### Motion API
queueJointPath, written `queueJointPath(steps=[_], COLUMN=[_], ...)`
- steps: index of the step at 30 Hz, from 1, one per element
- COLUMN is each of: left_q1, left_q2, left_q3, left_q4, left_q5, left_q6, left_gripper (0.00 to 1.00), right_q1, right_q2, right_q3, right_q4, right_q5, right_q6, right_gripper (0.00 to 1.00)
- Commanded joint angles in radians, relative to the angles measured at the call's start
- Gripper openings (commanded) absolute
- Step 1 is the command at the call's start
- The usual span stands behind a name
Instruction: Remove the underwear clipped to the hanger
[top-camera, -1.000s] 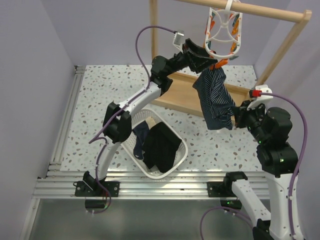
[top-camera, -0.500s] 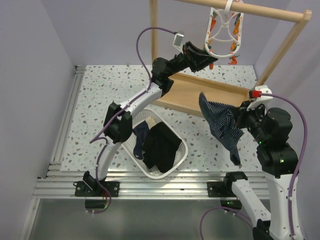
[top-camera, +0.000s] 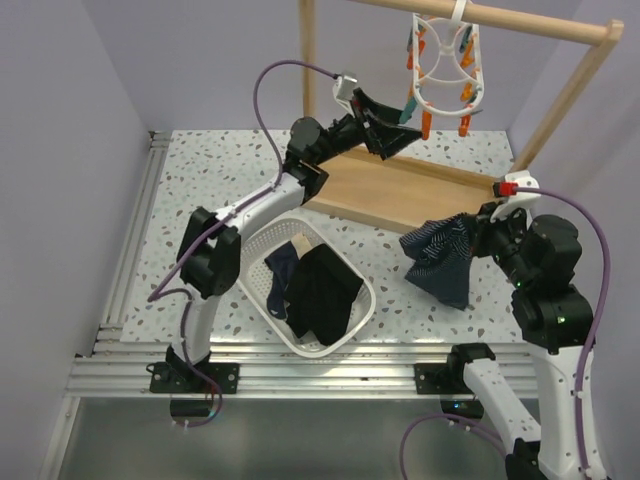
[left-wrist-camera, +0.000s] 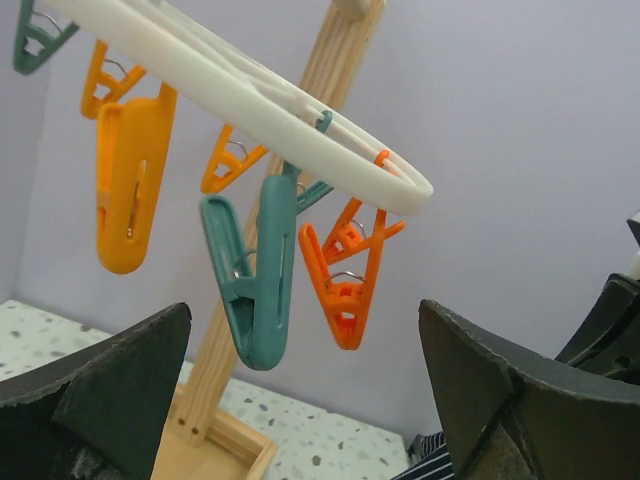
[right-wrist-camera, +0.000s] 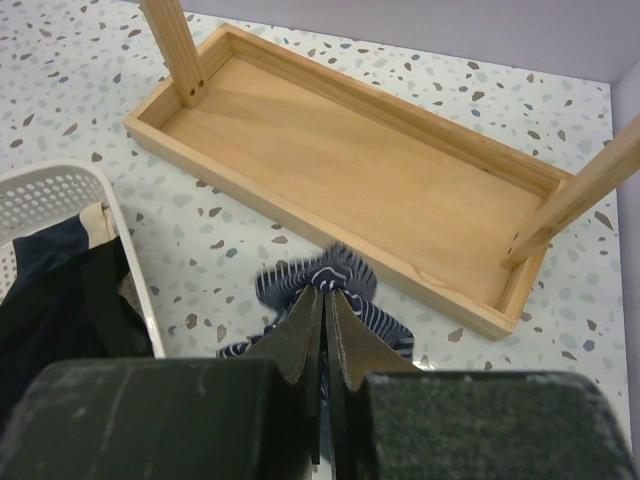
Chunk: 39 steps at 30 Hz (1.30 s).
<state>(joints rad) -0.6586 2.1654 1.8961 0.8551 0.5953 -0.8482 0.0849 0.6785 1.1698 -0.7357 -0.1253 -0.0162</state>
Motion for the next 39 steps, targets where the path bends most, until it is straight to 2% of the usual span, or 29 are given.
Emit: queueJointPath(steps=[1, 13, 15, 16, 18, 19, 21, 24, 28, 32, 35, 39], left_q1=[0.013, 0.019, 0.017, 0.017, 0.017, 0.019, 0.019, 0.014, -0.035, -0.18, -0.264, -0.386], left_q2=[-0.183, -0.588, -0.663, -0.685, -0.754, -0.775, -0.834, -0.878, -0.914, -0.912, -0.874, -0.759], left_q3=[-0.069, -0.478, -0.521, -0.56, -0.601, -0.642, -0.699, -0.739, -0.796, -0.83, -0.832, -0.77], left_q4=[-0.075, -0.369, -0.415, -0.432, -0.471, -0.482, -0.513, -0.612, -0.7, -0.749, -0.772, -0.807], left_q5=[-0.029, -0.187, -0.218, -0.226, -0.245, -0.253, -0.265, -0.301, -0.364, -0.426, -0.44, -0.5], left_q6=[0.17, 0.538, 0.589, 0.606, 0.641, 0.649, 0.661, 0.708, 0.79, 0.893, 0.913, 0.94], left_gripper=[1.0, 1.0, 1.0, 1.0, 1.0, 1.0, 1.0, 1.0, 1.0, 1.0, 1.0, 1.0], right_q1=[0.001, -0.001, -0.001, -0.001, -0.001, -0.001, 0.0, -0.002, -0.016, -0.123, -0.201, -0.232], right_q2=[0.007, 0.075, 0.087, 0.087, 0.085, 0.087, 0.093, 0.104, 0.122, 0.179, 0.248, 0.322], right_q3=[-0.009, -0.077, -0.093, -0.108, -0.119, -0.125, -0.13, -0.139, -0.168, -0.188, -0.177, -0.165], right_q4=[0.065, 0.071, 0.068, 0.068, 0.065, 0.059, 0.048, 0.03, 0.013, -0.02, -0.071, -0.14], right_q5=[-0.037, -0.249, -0.255, -0.257, -0.257, -0.257, -0.251, -0.24, -0.253, -0.331, -0.388, -0.399], right_q6=[-0.05, -0.18, -0.198, -0.208, -0.229, -0.237, -0.252, -0.258, -0.229, -0.176, -0.175, -0.226], right_gripper=[0.0, 0.02, 0.14, 0.27, 0.41, 0.52, 0.62, 0.73, 0.82, 0.83, 0.84, 0.84])
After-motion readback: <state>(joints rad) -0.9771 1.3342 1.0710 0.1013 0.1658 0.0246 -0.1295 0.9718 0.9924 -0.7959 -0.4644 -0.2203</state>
